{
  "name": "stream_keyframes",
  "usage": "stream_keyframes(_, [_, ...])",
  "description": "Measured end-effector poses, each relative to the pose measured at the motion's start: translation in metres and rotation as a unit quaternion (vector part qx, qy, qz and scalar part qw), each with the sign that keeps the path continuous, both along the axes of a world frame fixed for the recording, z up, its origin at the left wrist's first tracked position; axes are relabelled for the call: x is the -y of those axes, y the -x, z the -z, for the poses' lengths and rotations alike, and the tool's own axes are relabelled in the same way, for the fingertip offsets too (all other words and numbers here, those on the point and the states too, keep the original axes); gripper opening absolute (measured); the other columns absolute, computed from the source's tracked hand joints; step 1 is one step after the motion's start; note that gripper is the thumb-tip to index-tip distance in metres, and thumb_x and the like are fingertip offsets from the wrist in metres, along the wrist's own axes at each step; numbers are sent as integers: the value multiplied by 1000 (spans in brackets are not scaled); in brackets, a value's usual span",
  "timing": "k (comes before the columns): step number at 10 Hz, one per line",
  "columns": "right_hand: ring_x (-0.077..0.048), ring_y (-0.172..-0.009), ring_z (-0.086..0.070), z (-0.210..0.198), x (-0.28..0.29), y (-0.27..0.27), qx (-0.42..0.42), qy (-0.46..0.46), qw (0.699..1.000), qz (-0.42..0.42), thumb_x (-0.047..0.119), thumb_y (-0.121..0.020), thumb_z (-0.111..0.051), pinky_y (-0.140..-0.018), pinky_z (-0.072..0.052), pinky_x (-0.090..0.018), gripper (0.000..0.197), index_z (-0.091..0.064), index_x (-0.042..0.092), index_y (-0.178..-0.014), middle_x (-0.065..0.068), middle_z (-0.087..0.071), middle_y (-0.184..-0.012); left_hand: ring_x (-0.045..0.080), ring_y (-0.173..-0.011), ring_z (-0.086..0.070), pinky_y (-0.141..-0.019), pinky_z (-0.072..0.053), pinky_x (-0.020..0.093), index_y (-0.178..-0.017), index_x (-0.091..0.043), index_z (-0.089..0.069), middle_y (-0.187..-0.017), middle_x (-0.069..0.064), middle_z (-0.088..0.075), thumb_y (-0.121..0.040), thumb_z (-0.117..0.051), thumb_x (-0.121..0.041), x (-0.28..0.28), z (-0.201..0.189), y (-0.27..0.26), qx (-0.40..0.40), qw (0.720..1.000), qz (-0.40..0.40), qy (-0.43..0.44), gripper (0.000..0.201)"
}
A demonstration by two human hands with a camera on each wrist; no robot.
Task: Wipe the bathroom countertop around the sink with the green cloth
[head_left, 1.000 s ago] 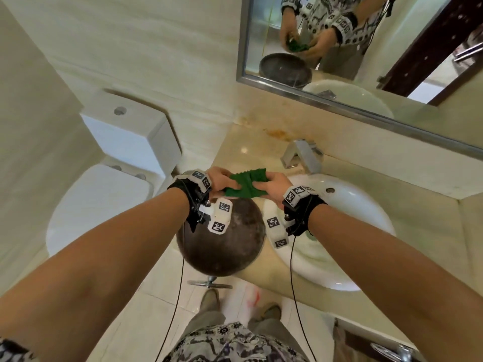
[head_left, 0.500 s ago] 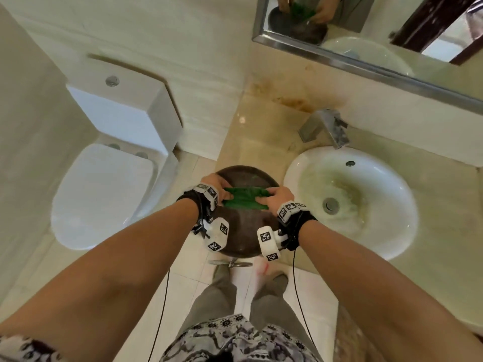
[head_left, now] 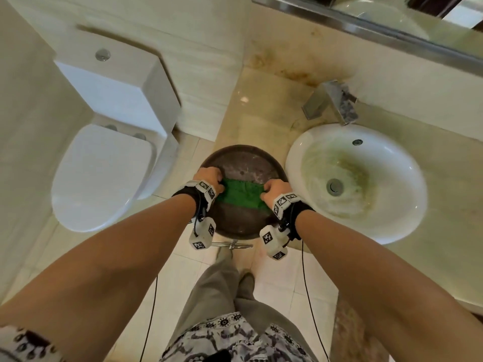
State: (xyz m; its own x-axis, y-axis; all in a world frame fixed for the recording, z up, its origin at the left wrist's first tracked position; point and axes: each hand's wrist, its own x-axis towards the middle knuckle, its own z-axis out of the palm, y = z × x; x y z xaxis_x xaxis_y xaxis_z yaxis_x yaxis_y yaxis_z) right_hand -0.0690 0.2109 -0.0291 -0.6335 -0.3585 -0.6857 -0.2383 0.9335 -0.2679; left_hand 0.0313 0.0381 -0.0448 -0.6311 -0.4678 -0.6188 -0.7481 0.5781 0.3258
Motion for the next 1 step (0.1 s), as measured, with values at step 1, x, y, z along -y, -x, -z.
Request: stream_keyframes(1, [-31,-93,-64,-12,-4,0,-53,28,997,-38,23,-90,-54,-76,-51,-32,26,-60,15,-114,-10,-65,-110,32,-97,-63,-81,-52,35,-106,-14,-65,-109,12,-66,-89,-59,-24,-5,-15,-2,-24,999,15,42,21])
